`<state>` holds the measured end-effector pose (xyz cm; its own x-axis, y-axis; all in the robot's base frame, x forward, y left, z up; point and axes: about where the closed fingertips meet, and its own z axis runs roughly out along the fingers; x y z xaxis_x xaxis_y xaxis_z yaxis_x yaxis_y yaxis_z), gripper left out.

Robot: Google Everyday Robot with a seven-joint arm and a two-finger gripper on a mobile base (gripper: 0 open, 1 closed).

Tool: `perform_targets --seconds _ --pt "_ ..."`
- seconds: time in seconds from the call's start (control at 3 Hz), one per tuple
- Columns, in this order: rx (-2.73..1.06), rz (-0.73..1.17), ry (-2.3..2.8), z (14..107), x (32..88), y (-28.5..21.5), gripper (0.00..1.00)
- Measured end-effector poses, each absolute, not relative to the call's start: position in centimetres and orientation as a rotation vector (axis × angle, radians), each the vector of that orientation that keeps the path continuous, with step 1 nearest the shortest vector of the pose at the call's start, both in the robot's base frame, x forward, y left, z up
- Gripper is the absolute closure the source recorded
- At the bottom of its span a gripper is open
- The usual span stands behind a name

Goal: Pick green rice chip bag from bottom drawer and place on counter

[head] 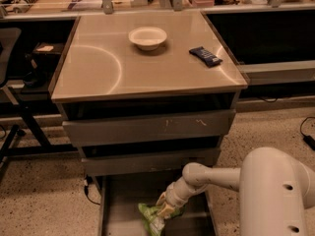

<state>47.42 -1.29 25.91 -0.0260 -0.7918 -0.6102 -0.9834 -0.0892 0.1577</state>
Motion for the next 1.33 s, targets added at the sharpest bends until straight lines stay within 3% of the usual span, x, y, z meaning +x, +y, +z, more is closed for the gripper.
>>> perform_targets --seconds 0.67,1.33 --pt "-1.940 0.835 1.893 30.2 47.1 -0.5 1.00" --pt "-2.007 0.718 1.853 39.1 48.1 0.7 1.00"
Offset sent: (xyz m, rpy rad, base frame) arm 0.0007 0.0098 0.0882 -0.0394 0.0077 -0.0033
